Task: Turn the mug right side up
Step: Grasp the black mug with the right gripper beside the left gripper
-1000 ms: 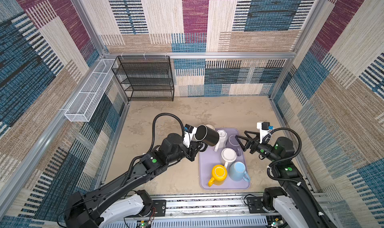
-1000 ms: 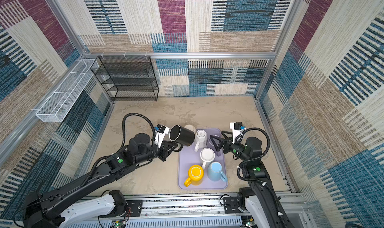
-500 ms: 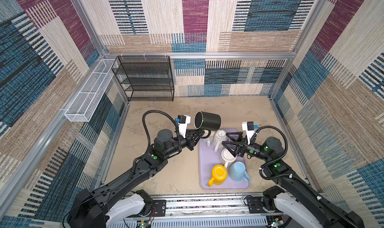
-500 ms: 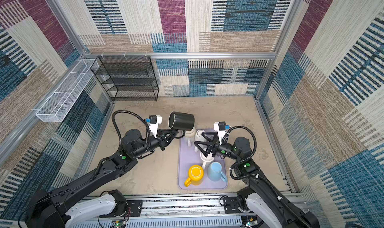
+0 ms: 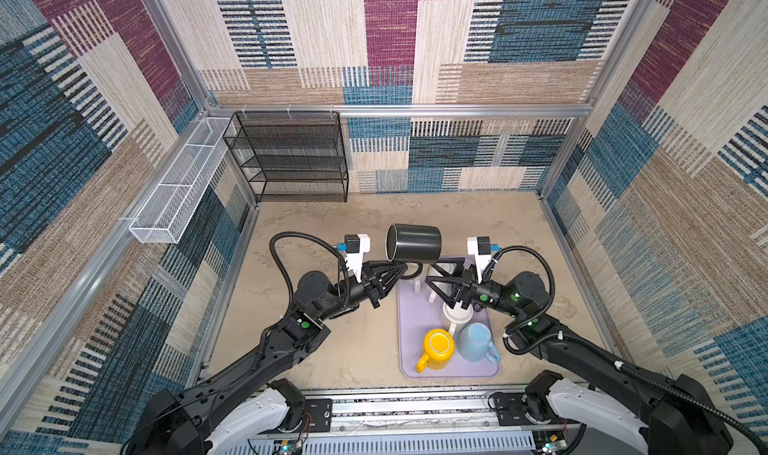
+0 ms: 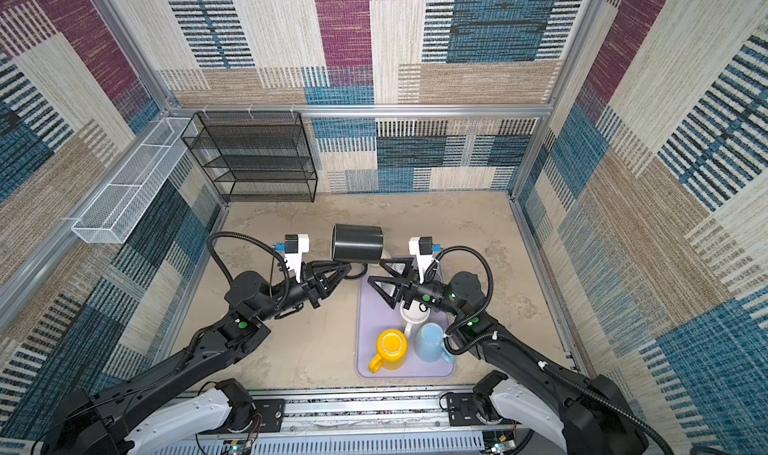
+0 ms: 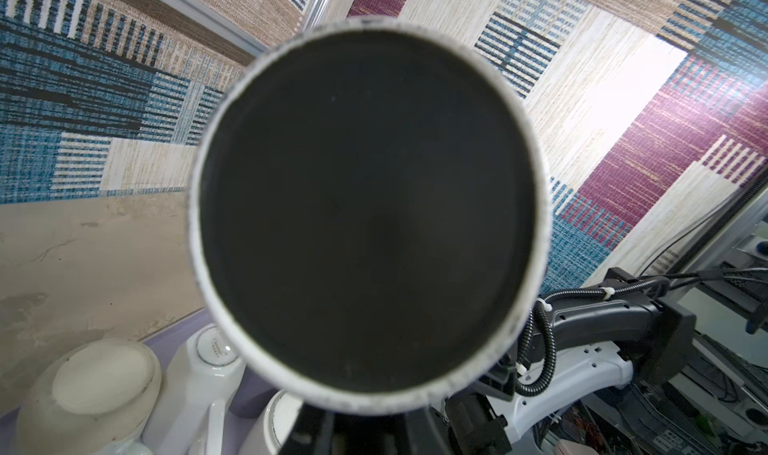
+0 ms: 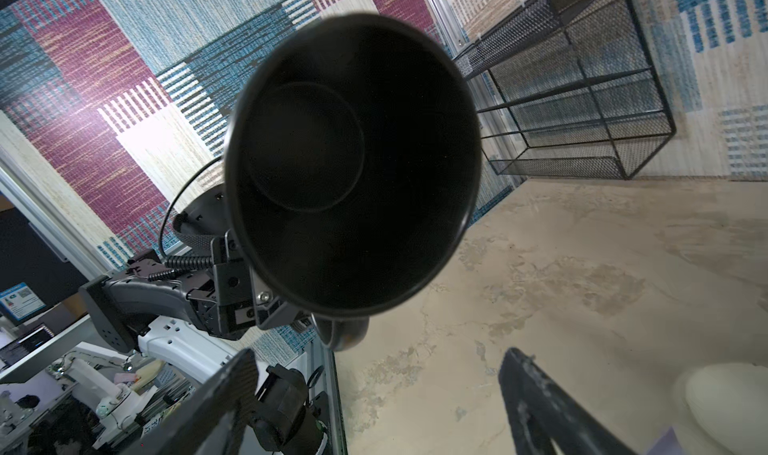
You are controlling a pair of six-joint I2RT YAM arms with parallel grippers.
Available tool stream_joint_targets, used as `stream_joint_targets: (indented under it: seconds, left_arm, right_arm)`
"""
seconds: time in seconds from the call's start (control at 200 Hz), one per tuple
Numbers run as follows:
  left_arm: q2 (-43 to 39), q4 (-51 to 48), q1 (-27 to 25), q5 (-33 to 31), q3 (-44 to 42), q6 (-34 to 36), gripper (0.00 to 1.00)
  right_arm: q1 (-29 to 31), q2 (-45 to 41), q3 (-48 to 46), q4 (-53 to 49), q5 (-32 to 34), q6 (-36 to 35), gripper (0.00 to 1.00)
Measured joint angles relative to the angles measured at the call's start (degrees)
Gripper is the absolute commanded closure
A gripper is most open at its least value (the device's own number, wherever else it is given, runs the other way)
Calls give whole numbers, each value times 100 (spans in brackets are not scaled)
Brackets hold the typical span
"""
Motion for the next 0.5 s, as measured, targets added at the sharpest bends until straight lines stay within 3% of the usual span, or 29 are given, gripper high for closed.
stream_joint_targets:
  seconds: [0.296,0.501]
  left_arm:
    - [17,485,-11,153,-208,-72,100]
    - [72,879,-9,223,-313,-179,100]
  right_arm:
    - [516,608,389,546,212,26,14]
    - [688,767,385,975,387,240,33]
